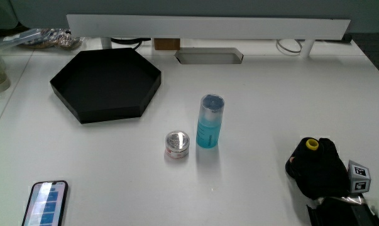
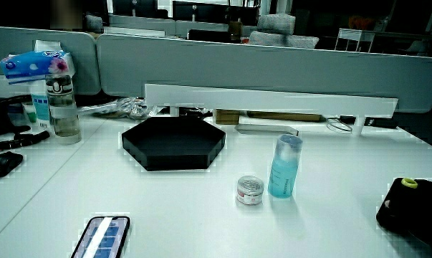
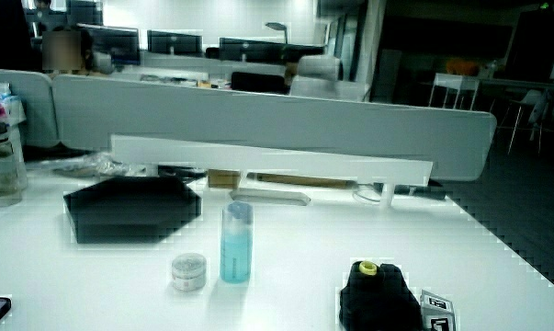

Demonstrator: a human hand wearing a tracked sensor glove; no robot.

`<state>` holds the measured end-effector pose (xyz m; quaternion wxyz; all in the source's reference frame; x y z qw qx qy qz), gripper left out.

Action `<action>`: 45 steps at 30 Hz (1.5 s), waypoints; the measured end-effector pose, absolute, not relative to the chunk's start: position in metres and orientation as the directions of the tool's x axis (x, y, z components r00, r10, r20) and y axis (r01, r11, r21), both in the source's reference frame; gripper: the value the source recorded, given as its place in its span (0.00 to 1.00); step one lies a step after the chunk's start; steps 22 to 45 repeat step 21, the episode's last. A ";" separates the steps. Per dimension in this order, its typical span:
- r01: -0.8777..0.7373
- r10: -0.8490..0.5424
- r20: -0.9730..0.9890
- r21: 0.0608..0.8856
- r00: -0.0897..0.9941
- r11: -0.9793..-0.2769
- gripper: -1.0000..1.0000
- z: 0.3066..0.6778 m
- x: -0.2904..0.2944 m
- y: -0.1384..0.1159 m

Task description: Place sewing

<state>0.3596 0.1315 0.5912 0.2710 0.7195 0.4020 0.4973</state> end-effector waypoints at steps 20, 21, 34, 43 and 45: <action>0.041 0.766 0.642 0.767 -0.023 -0.641 0.00 0.573 0.372 0.196; 0.032 0.770 0.637 0.771 -0.022 -0.637 0.00 0.573 0.372 0.201; 0.032 0.770 0.637 0.771 -0.022 -0.637 0.00 0.573 0.372 0.201; 0.032 0.770 0.637 0.771 -0.022 -0.637 0.00 0.573 0.372 0.201; 0.032 0.770 0.637 0.771 -0.022 -0.637 0.00 0.573 0.372 0.201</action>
